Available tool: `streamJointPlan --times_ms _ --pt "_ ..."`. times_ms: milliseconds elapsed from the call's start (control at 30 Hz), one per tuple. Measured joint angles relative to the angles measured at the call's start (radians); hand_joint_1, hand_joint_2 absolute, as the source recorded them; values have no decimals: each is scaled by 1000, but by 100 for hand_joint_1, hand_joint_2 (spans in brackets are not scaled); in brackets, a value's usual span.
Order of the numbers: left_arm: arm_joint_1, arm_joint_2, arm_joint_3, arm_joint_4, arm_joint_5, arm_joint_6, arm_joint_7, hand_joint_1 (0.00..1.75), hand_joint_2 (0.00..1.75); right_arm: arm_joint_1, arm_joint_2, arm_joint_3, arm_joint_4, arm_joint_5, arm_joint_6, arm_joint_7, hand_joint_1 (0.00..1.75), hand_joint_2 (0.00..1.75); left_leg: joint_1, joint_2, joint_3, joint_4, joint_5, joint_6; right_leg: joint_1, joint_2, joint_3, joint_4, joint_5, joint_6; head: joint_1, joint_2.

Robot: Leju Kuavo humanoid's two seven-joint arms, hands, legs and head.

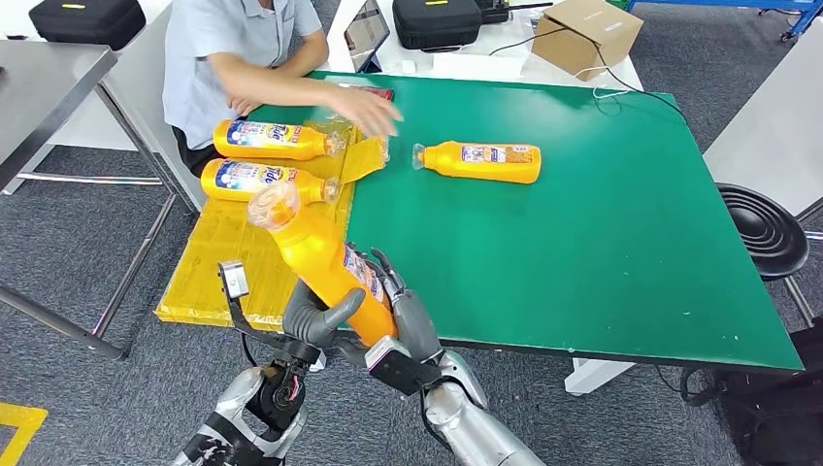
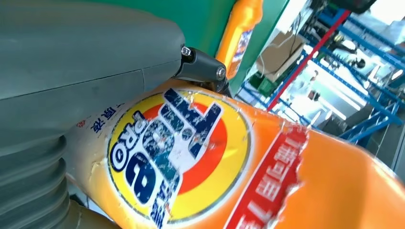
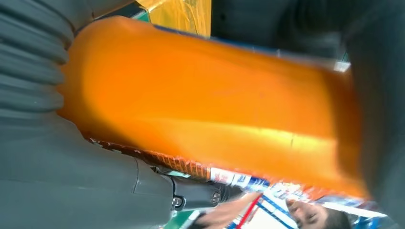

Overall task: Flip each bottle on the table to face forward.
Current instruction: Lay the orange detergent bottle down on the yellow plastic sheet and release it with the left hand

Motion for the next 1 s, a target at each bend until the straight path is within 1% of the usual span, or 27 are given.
streamJointPlan --times_ms 200,267,367,533,700,867,1000 --pt "3 7 13 0 -33 43 3 175 175 11 0 27 0 11 -39 0 0 0 0 0 0 0 0 0 0 0 0 0 0 0 0 0" --pt "-2 11 13 1 -79 90 15 175 175 18 0 31 0 10 -60 0 0 0 0 0 0 0 0 0 0 0 0 0 0 0 0 0" --pt "-25 29 12 14 -188 162 23 175 175 36 -4 35 -8 8 -104 0 0 0 0 0 0 0 0 0 0 0 -1 0 0 0 0 0" --pt "-96 66 17 67 -347 206 23 175 175 75 -13 55 -56 -18 -189 0 0 0 0 0 0 0 0 0 0 0 -1 0 0 0 0 0" --pt "-179 86 29 132 -472 249 29 175 175 95 -29 56 -118 -62 -305 0 0 0 0 0 -1 0 1 0 0 0 -1 0 0 0 0 0" --pt "-264 99 39 198 -589 307 21 175 175 97 -31 26 -136 -106 -325 0 0 0 0 0 -1 0 1 0 0 0 -1 0 0 0 0 0" --pt "-345 106 50 274 -675 342 23 175 175 95 -24 -6 -136 -115 -314 0 0 0 0 0 -1 0 1 0 0 0 -1 1 0 0 0 0"
